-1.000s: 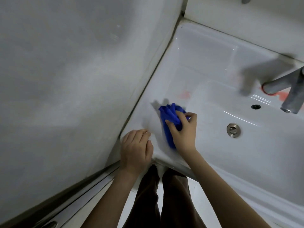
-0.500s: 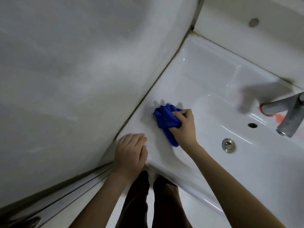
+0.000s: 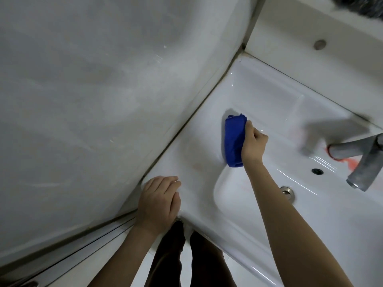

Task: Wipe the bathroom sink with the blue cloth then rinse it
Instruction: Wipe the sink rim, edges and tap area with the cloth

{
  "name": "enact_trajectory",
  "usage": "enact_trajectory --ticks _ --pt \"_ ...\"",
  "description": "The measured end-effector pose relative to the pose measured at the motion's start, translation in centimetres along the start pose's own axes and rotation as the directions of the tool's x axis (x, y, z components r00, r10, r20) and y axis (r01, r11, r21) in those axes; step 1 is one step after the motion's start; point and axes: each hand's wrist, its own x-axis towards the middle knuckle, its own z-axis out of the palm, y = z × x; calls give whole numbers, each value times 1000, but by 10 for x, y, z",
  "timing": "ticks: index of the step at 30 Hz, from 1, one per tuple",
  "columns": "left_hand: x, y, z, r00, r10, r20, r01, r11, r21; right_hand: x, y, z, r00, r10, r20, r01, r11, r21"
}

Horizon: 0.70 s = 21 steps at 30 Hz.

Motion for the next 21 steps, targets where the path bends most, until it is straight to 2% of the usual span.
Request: enact_trajectory --ticks 2,6,10,14,17,19,21 --pt "0 0 0 1000 -8 8 8 1000 -3 1 2 3 1000 -7 -18 5 996 -94" --pt "0 -2 4 1000 -7 -9 7 1000 1 5 -2 14 977 -215 -16 194 909 -370" --pt "1 -1 3 1000 7 -22 -7 1000 1 -6 -15 24 898 -354 262 440 691 -574" --pt "0 0 1 1000 9 -14 -9 1000 -1 -68 11 21 712 -466 525 702 469 -536" --pt "-1 -1 3 1000 10 -18 -10 1000 -12 -81 27 12 628 -434 646 775 421 -471" --pt "-1 -2 3 999 20 -30 -20 1000 -8 -54 19 16 666 -461 586 745 454 -489" --pt "1 -1 3 999 25 -38 -25 1000 -2 -17 1 26 793 -449 413 609 561 -560"
